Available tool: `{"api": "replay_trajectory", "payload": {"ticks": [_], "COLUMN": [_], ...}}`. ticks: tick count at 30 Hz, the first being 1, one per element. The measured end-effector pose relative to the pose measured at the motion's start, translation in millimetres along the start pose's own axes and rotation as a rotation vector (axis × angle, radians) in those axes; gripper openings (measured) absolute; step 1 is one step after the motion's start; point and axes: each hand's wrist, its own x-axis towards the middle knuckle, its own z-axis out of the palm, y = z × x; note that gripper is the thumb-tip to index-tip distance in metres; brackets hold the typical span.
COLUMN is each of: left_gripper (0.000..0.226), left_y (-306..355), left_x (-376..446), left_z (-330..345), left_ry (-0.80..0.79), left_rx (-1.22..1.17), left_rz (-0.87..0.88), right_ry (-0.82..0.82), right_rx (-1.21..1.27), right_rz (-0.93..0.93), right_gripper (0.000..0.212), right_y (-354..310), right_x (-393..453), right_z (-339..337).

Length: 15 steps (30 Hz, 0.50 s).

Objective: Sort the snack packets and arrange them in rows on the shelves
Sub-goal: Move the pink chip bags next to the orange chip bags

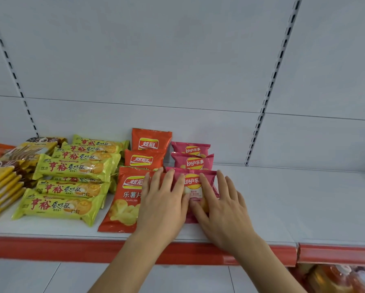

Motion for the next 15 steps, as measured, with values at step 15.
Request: {"api": "replay_trajectory", "payload": {"ticks": [15], "left_gripper": [0.056], "left_y": [9], "left_x": [12], "left_z": [-11], "left_ry": [-0.047], "left_rx": [-0.205], "left_rz": [-0.03], "right_ry": [0.068], "right_rx": [0.081], "right_rz": [0.049], "right_gripper": [0.076], "right_y": [19], "right_x": [-15], "right_z": [-15]}}
